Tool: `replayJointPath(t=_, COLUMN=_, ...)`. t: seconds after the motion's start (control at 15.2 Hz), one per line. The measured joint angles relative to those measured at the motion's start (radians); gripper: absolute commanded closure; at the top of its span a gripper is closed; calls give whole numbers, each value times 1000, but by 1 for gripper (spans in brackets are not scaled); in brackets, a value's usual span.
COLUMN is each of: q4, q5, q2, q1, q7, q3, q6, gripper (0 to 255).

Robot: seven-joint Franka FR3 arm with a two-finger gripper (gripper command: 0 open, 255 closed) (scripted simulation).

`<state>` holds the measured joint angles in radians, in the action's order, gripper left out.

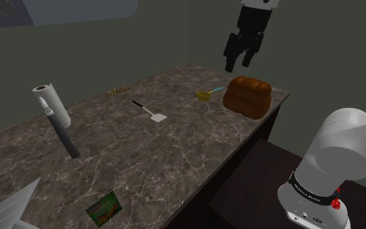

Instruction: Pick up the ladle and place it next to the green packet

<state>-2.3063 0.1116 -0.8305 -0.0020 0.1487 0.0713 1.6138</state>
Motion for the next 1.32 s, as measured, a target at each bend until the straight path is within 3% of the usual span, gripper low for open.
replayJointPath(t=0.26, q4=-10, q5=-14, q2=47, q1=-8, q7=-31, q3=-20, q6=50, gripper=0)
replayJointPath(t=0.86, q4=-16, q5=-53, q2=294, q1=-35, q7=-148, q3=-91, q6=281, gripper=0)
replayJointPath(t=1.32, q4=75, q5=-61, q2=537, q1=-53, q7=-245, q3=-149, q6=417, gripper=0)
